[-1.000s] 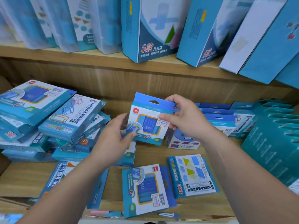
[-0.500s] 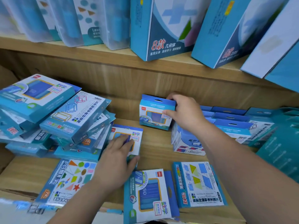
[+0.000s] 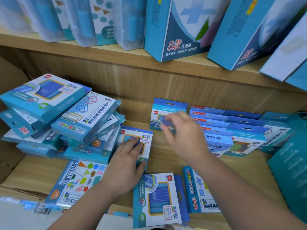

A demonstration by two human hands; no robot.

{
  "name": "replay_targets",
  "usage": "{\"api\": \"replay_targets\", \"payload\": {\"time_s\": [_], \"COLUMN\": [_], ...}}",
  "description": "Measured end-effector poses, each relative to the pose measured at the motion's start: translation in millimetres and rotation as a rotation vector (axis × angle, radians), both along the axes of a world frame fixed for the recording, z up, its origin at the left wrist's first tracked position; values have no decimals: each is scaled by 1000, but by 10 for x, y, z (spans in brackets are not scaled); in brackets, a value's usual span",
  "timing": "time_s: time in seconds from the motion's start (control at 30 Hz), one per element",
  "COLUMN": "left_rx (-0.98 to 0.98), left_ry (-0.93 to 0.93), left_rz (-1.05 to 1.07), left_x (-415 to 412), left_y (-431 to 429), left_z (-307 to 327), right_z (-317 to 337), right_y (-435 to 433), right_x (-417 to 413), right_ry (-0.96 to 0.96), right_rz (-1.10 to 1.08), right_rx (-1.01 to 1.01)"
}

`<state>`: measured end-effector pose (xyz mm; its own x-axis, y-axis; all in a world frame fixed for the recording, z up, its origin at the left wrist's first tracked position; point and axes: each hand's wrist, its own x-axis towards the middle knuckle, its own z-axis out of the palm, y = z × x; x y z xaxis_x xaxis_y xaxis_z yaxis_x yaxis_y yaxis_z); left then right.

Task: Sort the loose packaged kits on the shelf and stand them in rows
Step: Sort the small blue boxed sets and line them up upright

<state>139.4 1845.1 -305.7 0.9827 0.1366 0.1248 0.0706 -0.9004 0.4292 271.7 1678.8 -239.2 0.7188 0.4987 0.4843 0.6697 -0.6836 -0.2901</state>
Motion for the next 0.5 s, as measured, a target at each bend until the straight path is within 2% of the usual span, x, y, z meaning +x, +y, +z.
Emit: {"api": "replay_targets", "payload": {"time_s": [0.1,0.17,0.27,0.4,0.5], "left_rx": [-17,-34,-77,-169,-250], "left_ry": [-17,-27,-33,-64,-143], "left_rz": [-36,-70,-122,-133,-76], "left_x": [-8,-17,-38,-78,-112], "left_y": [18,18,20,43,80], "left_z": [-16,-29,-41,-47,-32], "right_z": [-257,-458,-576,-610,-558], "right_y": [61,121,241,323,275], "right_x": [-295,-326,-314,-329,-338], "right_ry": [694,991,1159,1270,1316], "right_rz": [-16,-43,-93,-138,-125], "right_rx": [74,214,368,550,607]}}
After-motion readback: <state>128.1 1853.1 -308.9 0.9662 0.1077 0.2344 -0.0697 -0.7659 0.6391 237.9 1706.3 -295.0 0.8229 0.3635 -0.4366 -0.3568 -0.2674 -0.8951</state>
